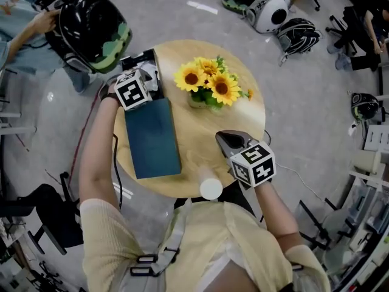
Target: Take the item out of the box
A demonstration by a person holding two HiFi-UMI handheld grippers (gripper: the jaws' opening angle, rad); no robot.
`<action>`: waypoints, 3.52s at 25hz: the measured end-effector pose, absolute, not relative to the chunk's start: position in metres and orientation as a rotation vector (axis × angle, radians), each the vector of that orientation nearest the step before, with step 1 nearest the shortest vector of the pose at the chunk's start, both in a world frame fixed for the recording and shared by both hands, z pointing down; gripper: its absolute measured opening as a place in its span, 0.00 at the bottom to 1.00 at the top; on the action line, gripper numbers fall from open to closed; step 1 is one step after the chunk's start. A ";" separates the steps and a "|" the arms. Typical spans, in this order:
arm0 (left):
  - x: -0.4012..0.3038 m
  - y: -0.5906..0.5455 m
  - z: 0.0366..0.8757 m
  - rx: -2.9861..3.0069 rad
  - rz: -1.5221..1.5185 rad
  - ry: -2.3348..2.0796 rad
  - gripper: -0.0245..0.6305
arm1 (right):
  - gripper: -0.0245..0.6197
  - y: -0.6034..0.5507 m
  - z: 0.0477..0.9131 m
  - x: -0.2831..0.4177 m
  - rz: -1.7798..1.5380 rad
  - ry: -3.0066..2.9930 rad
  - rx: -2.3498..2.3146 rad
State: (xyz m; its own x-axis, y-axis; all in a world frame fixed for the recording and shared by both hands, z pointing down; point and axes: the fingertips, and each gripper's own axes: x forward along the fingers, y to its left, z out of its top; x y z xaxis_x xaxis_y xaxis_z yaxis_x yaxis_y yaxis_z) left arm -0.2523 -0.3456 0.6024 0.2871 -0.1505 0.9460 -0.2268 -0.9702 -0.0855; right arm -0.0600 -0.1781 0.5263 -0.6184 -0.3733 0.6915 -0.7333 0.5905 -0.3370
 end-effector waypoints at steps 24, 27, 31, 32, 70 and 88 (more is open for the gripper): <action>-0.251 -0.340 0.610 2.525 1.834 -0.335 0.19 | 0.04 -0.174 0.538 -0.083 0.860 -2.251 0.851; -0.250 -0.342 0.603 2.553 1.837 -0.356 0.17 | 0.04 -0.174 0.537 -0.080 0.863 -2.254 0.862; -0.251 -0.348 0.583 2.587 1.831 -0.440 0.16 | 0.04 -0.172 0.534 -0.073 0.856 -2.264 0.865; -0.252 -0.350 0.576 2.594 1.824 -0.472 0.16 | 0.04 -0.171 0.532 -0.071 0.853 -2.268 0.863; -0.185 -0.184 0.430 2.683 1.466 -1.110 0.16 | 0.04 -0.159 0.460 -0.053 0.649 -2.469 0.785; -0.170 -0.123 0.458 2.515 1.271 -1.187 0.16 | 0.04 -0.146 0.454 -0.048 0.630 -2.499 0.802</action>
State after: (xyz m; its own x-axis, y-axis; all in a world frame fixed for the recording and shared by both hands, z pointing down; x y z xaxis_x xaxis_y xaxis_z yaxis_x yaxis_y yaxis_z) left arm -0.1697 -0.1230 0.4585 0.3542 -0.6026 0.7151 -0.6726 -0.6955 -0.2529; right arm -0.0477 -0.1462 0.4543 -0.7359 -0.4236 0.5283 -0.6233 0.7285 -0.2842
